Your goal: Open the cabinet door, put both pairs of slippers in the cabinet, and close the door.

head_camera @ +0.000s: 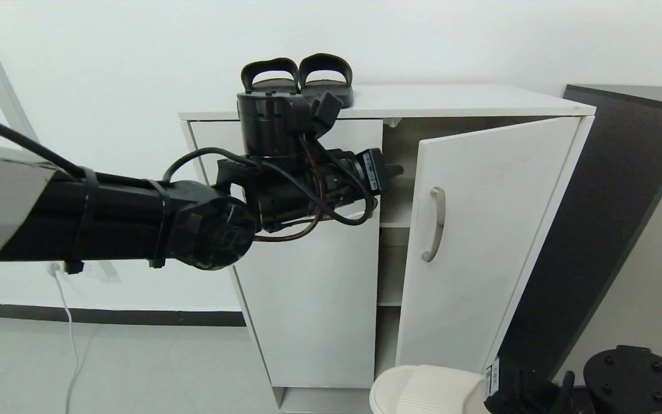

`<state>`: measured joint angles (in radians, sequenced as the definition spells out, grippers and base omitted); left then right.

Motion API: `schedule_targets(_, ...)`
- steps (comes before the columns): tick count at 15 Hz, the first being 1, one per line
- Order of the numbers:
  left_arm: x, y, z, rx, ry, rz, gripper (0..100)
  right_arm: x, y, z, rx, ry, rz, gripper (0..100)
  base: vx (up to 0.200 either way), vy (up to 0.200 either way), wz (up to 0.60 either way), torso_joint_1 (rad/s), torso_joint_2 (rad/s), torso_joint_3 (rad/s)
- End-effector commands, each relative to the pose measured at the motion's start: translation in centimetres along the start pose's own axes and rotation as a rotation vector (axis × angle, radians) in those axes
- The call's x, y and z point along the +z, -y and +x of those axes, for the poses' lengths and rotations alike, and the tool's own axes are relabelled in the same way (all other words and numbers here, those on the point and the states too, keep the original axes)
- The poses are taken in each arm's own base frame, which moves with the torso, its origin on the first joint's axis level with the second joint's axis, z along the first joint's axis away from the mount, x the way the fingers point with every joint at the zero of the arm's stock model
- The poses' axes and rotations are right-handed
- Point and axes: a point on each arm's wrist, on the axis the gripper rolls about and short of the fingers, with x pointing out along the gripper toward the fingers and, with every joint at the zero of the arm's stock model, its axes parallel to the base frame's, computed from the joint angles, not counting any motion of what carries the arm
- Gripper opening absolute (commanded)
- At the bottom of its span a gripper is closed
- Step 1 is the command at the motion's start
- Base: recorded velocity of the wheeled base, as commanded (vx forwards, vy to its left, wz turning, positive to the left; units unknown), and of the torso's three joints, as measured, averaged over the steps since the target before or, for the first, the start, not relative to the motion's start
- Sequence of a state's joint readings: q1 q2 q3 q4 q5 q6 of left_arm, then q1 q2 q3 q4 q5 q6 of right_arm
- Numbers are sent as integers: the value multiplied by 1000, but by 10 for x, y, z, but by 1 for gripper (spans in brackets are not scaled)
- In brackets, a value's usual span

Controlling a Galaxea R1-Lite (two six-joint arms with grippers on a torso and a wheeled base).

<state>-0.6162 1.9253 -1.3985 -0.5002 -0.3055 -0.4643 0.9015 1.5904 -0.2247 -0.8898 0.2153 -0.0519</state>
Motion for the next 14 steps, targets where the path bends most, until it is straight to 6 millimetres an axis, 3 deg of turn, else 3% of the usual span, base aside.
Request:
schedule_targets(1, -9, -9, 13, 11, -22, -8, 0, -2, -3, 0, 13, -9, -4, 0, 0, 0, 0, 0, 0, 0)
schedule_targets(5, -21, -4, 28, -12, -45, -8, 0, -4, -5, 1, 24, -17, -10, 0, -200, 0, 0, 5, 1, 0)
schedule_targets(7, -28, 24, 15, -56, -61, 2, 0, -5, -5, 0, 24, -22, -9, 0, -200, 0, 0, -2, 0, 2)
schedule_targets(9, -35, 47, 3, -114, -61, 12, 0, -5, -7, 1, 30, -22, -15, 0, 0, 0, 0, 0, 0, 0)
schedule_targets(11, -33, 51, -1, -125, -53, 15, 0, -4, -8, 0, 34, -19, -22, 0, 0, 0, 0, 0, 0, 0)
schedule_targets(14, -26, 40, -6, -90, -33, 16, 0, -4, -8, 0, 34, -15, -20, 0, 0, 0, 0, 0, 0, 0)
